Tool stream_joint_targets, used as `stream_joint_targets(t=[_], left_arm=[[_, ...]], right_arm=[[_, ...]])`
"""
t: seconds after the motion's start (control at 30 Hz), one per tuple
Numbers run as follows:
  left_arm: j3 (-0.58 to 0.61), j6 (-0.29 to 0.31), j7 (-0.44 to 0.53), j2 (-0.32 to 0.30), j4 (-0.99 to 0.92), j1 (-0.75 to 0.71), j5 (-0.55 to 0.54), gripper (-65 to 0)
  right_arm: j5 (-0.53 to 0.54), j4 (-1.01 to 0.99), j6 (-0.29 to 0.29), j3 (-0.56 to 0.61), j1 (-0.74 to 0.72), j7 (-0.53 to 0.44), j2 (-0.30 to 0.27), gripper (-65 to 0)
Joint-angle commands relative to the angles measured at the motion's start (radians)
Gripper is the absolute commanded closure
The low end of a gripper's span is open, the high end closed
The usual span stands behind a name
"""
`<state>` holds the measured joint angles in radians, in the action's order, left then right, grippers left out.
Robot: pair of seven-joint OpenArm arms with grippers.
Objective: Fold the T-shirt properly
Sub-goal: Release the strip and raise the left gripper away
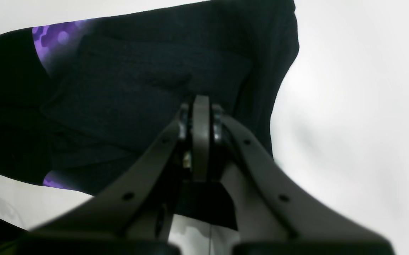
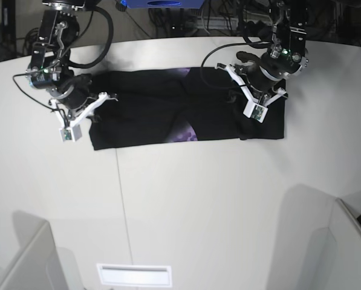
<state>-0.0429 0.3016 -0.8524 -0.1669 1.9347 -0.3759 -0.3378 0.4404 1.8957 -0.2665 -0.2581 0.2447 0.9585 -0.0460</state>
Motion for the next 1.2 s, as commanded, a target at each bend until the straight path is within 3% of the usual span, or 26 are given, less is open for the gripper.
stream_joint_targets(t=[0.0, 0.1, 0.2, 0.37, 0.53, 0.57, 0.63, 0.77, 0.87, 0.9, 1.07, 1.1, 1.17], left_arm=[[-0.001, 0.000, 0.017, -0.003, 0.015, 0.005, -0.010, -28.0], [0.007, 0.000, 0.017, -0.003, 0.015, 0.016, -0.010, -41.0], [0.064, 0.000, 0.017, -0.007, 0.009, 0.041, -0.010, -47.6], [0.128, 0.000, 0.017, -0.004, 0.015, 0.048, -0.010, -47.9], [0.117, 0.001, 0.017, -0.006, 0.018, 0.039, -0.010, -47.6], [0.100, 0.001, 0.017, -0.006, 0.022, 0.036, -0.010, -46.2], [0.033, 0.001, 0.017, -0.009, 0.033, 0.021, -0.010, -37.2], [-0.157, 0.003, 0.017, -0.006, 0.035, -0.015, -0.010, 0.0], [-0.242, 0.003, 0.017, -0.007, 0.030, -0.042, -0.011, 0.0], [-0.269, 0.003, 0.022, -0.009, 0.030, -0.056, -0.011, 0.0], [-0.480, 0.011, 0.023, -0.009, 0.015, -0.077, -0.011, 0.0], [-0.521, 0.032, 0.023, -0.009, 0.013, -0.077, -0.011, 0.0], [-0.601, 0.101, 0.023, -0.009, 0.013, -0.077, -0.011, 0.0]], right_arm=[[0.010, 0.014, -0.001, -0.004, -0.008, -0.017, -0.005, 0.0], [0.010, 0.014, -0.001, -0.004, -0.008, -0.017, -0.005, 0.0], [0.010, 0.014, -0.001, -0.004, -0.006, -0.017, -0.005, 0.0], [0.010, 0.014, -0.001, -0.004, -0.005, -0.016, -0.005, 0.0], [0.010, 0.014, -0.001, -0.005, -0.005, -0.020, -0.005, 0.0], [0.010, 0.014, -0.001, -0.005, -0.006, -0.020, -0.005, 0.0], [0.011, 0.014, -0.001, -0.005, -0.011, -0.016, 0.001, 0.0], [0.011, 0.014, -0.001, -0.005, -0.014, -0.014, 0.022, 0.0], [0.011, 0.014, -0.001, -0.005, -0.017, -0.014, 0.022, 0.0], [0.011, 0.014, -0.001, -0.005, -0.023, -0.011, 0.022, -6.0], [0.011, 0.012, -0.001, -0.043, -0.060, 0.086, 0.021, -59.0], [0.011, 0.012, -0.003, -0.079, -0.066, 0.095, 0.024, -65.0], [0.011, 0.003, -0.003, -0.122, -0.078, 0.107, 0.024, -65.0]])
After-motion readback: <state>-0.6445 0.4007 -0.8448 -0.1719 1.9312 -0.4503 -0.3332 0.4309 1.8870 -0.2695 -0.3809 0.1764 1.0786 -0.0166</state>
